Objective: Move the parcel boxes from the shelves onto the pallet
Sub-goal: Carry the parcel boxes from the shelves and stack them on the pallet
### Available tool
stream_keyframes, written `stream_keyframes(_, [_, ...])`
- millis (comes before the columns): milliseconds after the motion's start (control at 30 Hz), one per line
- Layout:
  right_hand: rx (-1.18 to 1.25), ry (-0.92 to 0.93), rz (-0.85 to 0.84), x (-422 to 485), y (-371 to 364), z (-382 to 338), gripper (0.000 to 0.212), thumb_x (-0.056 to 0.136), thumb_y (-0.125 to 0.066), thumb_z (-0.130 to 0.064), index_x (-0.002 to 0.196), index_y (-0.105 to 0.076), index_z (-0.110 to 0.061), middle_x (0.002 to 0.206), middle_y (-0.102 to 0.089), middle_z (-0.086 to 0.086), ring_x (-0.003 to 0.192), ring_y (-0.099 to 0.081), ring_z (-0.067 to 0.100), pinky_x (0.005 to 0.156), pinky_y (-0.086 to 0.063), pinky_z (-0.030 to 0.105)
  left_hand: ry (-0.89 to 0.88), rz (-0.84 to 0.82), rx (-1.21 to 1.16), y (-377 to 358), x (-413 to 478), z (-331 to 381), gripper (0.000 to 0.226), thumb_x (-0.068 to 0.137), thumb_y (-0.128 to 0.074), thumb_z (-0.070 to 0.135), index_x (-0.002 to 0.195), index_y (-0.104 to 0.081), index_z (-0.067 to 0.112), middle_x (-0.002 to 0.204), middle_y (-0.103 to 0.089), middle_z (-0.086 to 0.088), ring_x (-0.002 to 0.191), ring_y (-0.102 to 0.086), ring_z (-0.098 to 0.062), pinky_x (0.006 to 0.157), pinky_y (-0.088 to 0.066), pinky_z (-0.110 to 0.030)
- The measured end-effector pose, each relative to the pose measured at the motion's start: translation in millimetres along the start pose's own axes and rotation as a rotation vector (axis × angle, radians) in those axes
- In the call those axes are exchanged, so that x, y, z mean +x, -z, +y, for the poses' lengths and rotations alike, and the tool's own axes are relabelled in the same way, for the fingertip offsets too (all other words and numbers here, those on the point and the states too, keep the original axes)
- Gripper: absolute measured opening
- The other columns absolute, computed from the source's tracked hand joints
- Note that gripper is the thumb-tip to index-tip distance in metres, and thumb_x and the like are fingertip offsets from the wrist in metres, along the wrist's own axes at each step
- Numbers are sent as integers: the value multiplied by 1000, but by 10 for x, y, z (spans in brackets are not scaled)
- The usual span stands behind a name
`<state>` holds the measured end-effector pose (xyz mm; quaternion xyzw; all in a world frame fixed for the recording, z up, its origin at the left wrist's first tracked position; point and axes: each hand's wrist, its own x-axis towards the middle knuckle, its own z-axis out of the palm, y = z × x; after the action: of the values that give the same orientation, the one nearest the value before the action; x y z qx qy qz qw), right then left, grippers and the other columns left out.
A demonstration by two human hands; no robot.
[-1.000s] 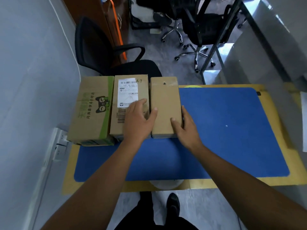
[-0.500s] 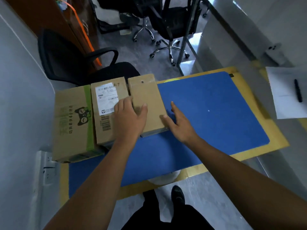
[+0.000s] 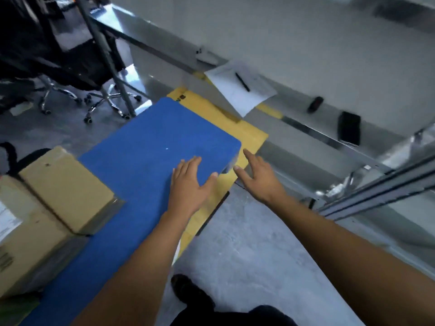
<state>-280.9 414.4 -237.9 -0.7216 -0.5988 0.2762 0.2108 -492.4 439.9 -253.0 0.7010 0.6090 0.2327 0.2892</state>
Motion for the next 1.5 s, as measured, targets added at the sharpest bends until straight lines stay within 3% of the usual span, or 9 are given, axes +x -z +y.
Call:
stream_keyframes(167, [-42,-134,180,-760,835,978,72,105,-46,-59,165,-29,-25,168,-36,7,155,-30,28,126,-23,42,-161,-173,16,-848,-181,1015,73,99,-57,58,161,-36,24,170,-29,0,160,-11,-22,130,-7,-45])
stream_keyframes(500, [-57,-435,500,-2597,2321,2908,69,105,-43,-59,164,-34,-24,167,-37,5,156,-28,25,126,-25,51,-454,-411,12,-2651,-1209,3071,76,98,-52,65,161,-34,26,169,-31,3,160,-11,-20,130,-3,-43])
stream_keyframes(767, [19,-651,722,-3923,2975,3848,66,107,-47,-51,164,-35,-20,167,-38,7,156,-28,27,126,-25,48,-681,-624,-17,-3828,-2036,4381,72,98,-57,61,157,-41,25,165,-38,0,157,-21,-24,129,-13,-47])
stream_keyframes(967, [66,-785,856,-4574,3354,4466,68,107,-44,-56,165,-31,-24,169,-34,1,156,-26,19,126,-24,39,-804,-758,-53,-4633,-2480,5183,71,97,-56,64,155,-44,25,163,-41,0,155,-26,-25,126,-22,-52])
stream_keyframes(1300, [38,-965,982,-5118,4374,5610,69,106,-42,-60,165,-31,-26,166,-37,-1,152,-35,19,121,-38,46,-849,-925,-190,-5995,-2874,6681,68,97,-56,63,154,-45,27,161,-42,-1,153,-31,-23,123,-31,-49])
stream_keyframes(1500, [13,-1010,1097,-5336,5051,6209,71,105,-43,-61,164,-30,-23,166,-38,0,152,-36,19,122,-37,44,-755,-988,-328,-6629,-3089,7488,67,97,-61,58,153,-46,22,158,-44,-1,144,-42,-18,108,-34,-29])
